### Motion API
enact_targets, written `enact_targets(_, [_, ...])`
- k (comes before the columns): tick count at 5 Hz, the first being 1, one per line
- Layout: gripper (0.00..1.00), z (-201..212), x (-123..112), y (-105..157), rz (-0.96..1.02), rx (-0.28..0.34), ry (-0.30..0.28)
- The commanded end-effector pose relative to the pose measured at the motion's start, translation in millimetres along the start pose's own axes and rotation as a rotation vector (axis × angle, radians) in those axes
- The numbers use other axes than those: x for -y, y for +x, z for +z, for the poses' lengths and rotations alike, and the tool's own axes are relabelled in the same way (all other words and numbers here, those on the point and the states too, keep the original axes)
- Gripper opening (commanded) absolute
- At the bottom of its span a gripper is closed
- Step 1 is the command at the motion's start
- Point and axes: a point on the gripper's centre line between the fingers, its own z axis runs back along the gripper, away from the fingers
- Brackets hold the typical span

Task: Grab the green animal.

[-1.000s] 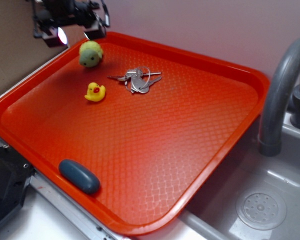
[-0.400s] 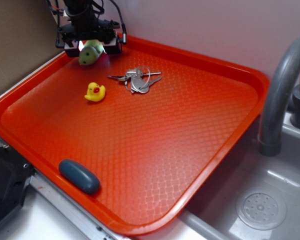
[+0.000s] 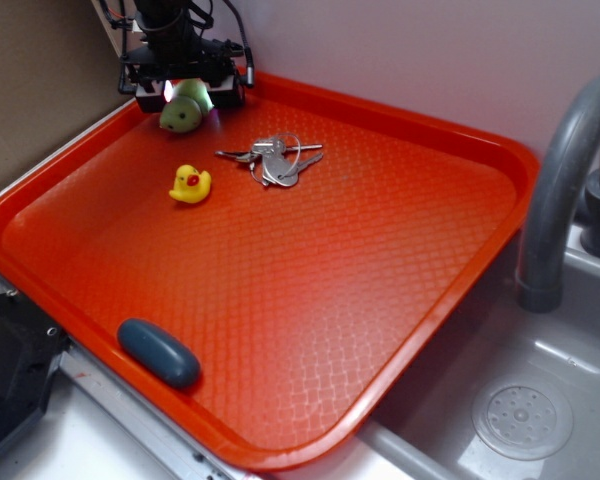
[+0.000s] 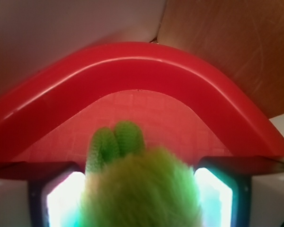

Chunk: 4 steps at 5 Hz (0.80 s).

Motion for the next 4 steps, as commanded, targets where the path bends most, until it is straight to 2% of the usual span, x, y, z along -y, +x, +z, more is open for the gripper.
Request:
enact_targets(1, [0.00,84,-16,11,-0.194,-0.062,-0.040])
enact_targets(2, [0.00,130,-20,6,-0.295,-0.130,-0.177])
enact_targets(3, [0.00,165,-14,-10,-0.384,-0.151,-0.265])
enact_targets(4, [0.00,217,-3,-39,-0.453,-0.204,-0.386])
